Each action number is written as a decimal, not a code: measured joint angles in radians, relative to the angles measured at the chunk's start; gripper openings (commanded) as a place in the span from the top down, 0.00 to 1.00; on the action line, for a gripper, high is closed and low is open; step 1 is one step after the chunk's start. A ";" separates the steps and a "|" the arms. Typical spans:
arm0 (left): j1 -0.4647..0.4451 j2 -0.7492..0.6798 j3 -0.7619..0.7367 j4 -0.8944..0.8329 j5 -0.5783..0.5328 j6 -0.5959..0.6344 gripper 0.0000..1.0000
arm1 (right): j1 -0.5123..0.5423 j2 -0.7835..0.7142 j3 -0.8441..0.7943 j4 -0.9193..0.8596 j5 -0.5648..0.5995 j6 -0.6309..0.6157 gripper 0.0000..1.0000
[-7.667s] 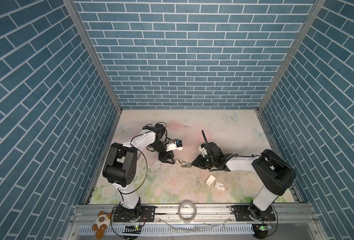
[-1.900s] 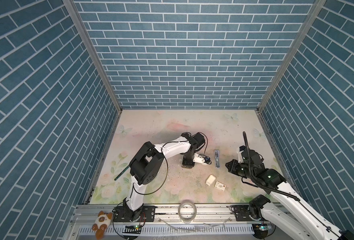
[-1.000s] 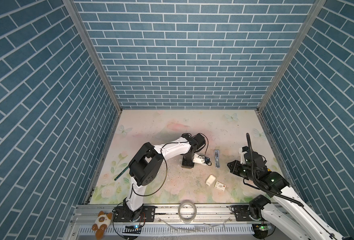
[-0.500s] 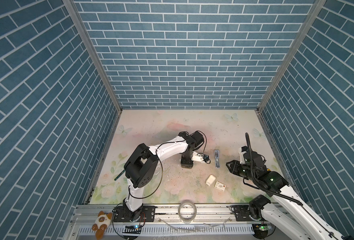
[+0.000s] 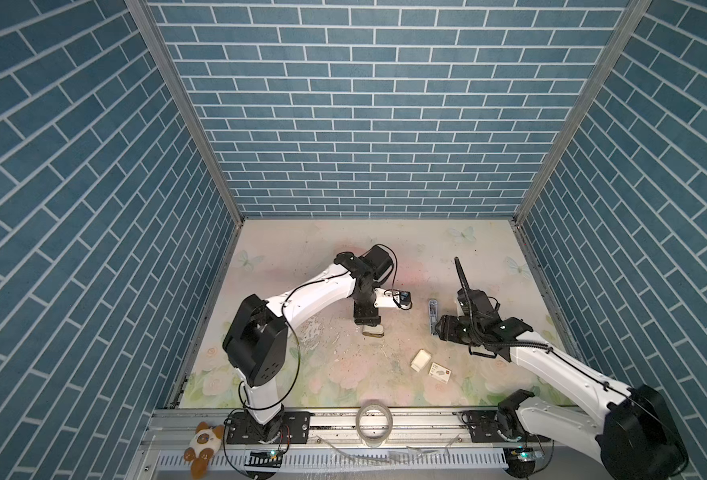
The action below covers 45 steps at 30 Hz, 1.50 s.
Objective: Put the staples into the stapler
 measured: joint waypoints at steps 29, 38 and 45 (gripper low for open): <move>0.135 -0.303 -0.198 0.055 0.182 -0.087 0.13 | 0.012 0.437 0.158 0.210 0.055 -0.234 0.67; 0.135 -0.304 -0.207 0.069 0.189 -0.102 0.13 | 0.100 0.445 0.164 0.213 0.085 -0.288 0.68; 0.135 -0.304 -0.222 0.081 0.190 -0.108 0.13 | 0.187 0.456 0.193 0.208 0.089 -0.335 0.60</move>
